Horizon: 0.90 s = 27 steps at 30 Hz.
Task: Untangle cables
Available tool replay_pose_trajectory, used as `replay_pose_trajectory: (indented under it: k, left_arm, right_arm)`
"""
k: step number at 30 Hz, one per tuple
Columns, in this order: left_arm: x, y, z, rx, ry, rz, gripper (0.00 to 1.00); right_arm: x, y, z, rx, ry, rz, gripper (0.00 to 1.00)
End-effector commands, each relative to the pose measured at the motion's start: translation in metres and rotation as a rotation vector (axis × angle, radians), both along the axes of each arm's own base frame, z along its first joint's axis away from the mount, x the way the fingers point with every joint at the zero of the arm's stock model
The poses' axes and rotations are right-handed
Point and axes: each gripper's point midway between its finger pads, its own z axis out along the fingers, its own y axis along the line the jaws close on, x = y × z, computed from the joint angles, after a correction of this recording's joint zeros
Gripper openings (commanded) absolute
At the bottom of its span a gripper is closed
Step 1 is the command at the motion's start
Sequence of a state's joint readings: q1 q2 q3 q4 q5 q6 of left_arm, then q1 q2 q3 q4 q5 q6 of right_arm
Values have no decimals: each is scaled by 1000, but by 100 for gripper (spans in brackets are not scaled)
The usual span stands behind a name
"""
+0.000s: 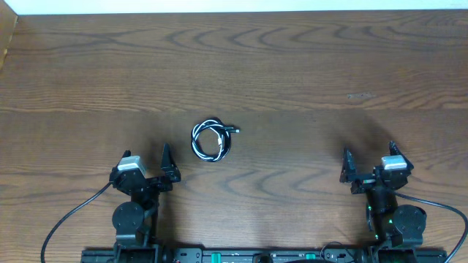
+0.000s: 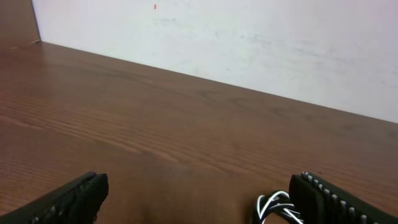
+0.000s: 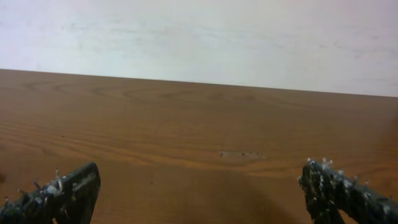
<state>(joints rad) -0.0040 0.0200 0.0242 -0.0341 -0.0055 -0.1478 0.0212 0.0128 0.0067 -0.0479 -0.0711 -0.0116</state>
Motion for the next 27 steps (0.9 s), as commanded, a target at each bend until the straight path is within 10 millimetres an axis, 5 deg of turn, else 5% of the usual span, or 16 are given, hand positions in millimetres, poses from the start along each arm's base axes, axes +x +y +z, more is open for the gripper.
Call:
replay_pose_trajectory:
  k: [1,11,15,19,27]
  left_arm:
    - [-1,1,-20,22,62,6,98]
    - [0,-8,-13,15,44,-46,98]
    - [-1,-19,2,8,3,-112,98]
    - [-5,-27,39,8,-76,-159,98]
    - [-47,-69,156,38,-325,-407,98]
  right_arm:
    - [0,0,2,-7,-9,-3,99]
    - [-1,11,15,25,-62,62,99]
    - [-7,34,30,9,-117,199,99]
    - [-19,54,55,-36,-178,325,99]
    - [-51,65,136,-64,-327,394,99]
